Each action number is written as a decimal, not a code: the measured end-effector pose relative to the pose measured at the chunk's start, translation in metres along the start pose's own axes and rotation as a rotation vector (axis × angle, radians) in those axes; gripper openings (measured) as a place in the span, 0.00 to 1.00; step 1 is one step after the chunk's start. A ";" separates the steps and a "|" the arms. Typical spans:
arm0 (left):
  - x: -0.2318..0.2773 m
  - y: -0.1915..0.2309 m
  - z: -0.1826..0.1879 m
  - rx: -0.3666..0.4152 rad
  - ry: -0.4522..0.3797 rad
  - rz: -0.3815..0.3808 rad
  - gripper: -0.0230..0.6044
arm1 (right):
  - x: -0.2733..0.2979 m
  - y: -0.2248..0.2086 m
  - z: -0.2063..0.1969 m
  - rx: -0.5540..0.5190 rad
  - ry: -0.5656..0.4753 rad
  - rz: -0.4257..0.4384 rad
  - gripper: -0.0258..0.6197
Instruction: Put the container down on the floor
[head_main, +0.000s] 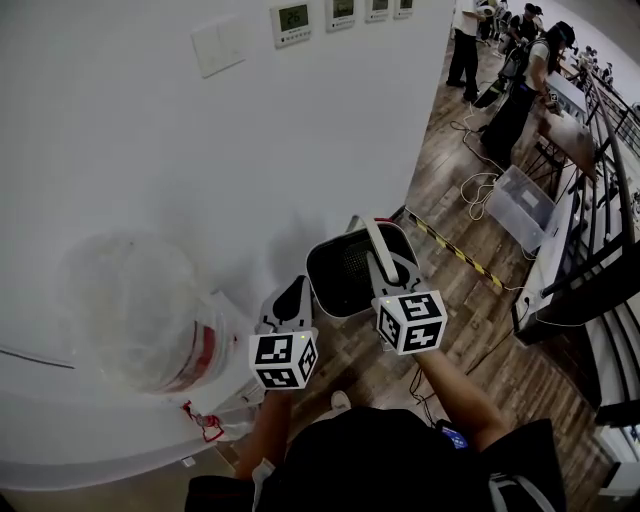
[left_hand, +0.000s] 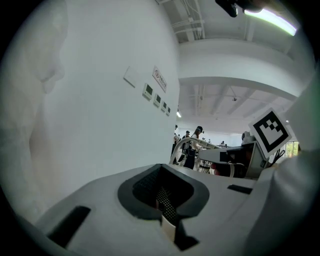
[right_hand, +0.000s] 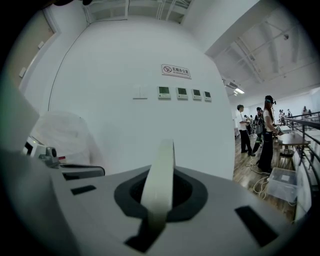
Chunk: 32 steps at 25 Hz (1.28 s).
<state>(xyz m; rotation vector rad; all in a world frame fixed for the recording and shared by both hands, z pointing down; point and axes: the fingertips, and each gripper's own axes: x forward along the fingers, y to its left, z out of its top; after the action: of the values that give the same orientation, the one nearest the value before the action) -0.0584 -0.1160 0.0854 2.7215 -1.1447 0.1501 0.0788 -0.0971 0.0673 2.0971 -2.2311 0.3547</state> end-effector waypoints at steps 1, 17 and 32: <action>0.001 0.001 -0.001 -0.002 0.000 -0.005 0.06 | 0.002 0.001 -0.001 0.001 0.003 -0.002 0.09; 0.025 -0.006 -0.015 -0.019 0.023 0.030 0.06 | 0.022 -0.007 -0.010 -0.002 0.023 0.074 0.09; 0.043 -0.023 -0.028 -0.072 0.000 0.279 0.06 | 0.052 -0.037 -0.006 -0.021 0.061 0.280 0.09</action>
<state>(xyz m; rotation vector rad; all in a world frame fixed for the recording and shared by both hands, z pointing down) -0.0123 -0.1248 0.1167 2.4880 -1.4951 0.1429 0.1109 -0.1488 0.0881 1.7380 -2.4819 0.4008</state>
